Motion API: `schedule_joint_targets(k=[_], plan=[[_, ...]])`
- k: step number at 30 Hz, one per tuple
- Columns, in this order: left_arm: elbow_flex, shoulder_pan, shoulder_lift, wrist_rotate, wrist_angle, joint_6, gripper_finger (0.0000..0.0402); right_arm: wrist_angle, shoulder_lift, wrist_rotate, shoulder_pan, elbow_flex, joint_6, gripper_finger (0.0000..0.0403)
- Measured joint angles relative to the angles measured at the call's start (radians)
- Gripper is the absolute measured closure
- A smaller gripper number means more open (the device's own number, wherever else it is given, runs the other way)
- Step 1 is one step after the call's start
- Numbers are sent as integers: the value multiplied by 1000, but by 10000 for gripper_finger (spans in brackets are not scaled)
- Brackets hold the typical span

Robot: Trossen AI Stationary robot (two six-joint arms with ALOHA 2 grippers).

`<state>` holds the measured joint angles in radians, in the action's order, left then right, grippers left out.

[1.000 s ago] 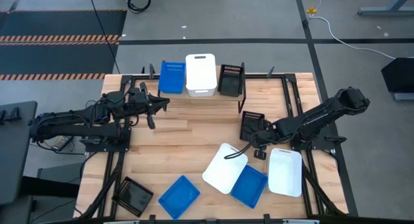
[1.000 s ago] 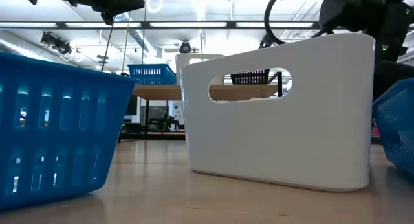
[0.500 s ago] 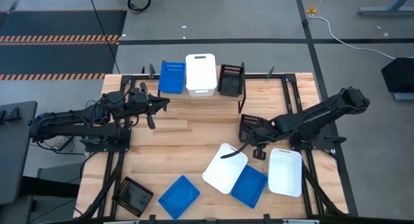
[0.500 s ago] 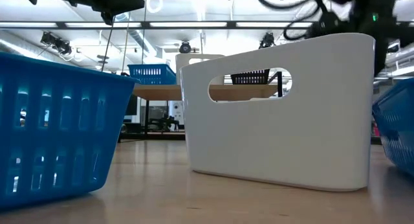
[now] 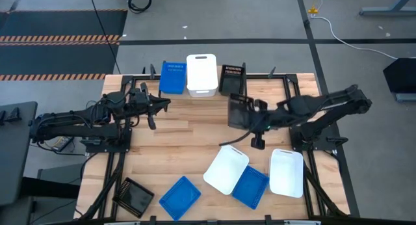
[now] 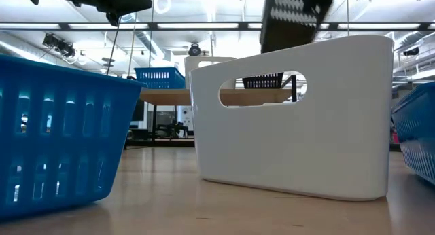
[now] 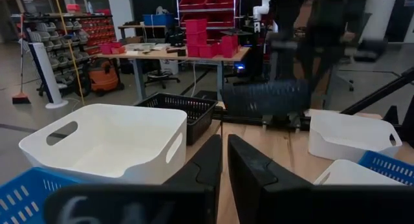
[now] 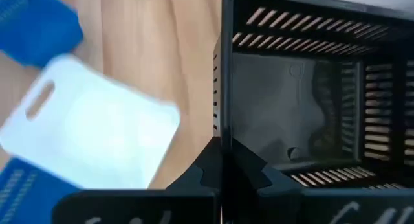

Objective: Stack baskets on shelf by color
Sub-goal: Stack the top right black bin into the black bin on the shelf

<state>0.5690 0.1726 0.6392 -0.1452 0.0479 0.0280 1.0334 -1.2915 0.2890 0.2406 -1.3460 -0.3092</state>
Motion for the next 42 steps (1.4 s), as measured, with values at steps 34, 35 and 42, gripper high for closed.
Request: schedule_joint_targets(k=[34,35,42], plan=[[1,0,2,0,6,7,369,-79,-171,-122,-547,-121,496,388],[1,0,2,0,7,10,368,-72,-176,-130,-552,-121,496,388],[1,0,2,0,13,10,362,-44,-199,-134,-577,-120,493,369]])
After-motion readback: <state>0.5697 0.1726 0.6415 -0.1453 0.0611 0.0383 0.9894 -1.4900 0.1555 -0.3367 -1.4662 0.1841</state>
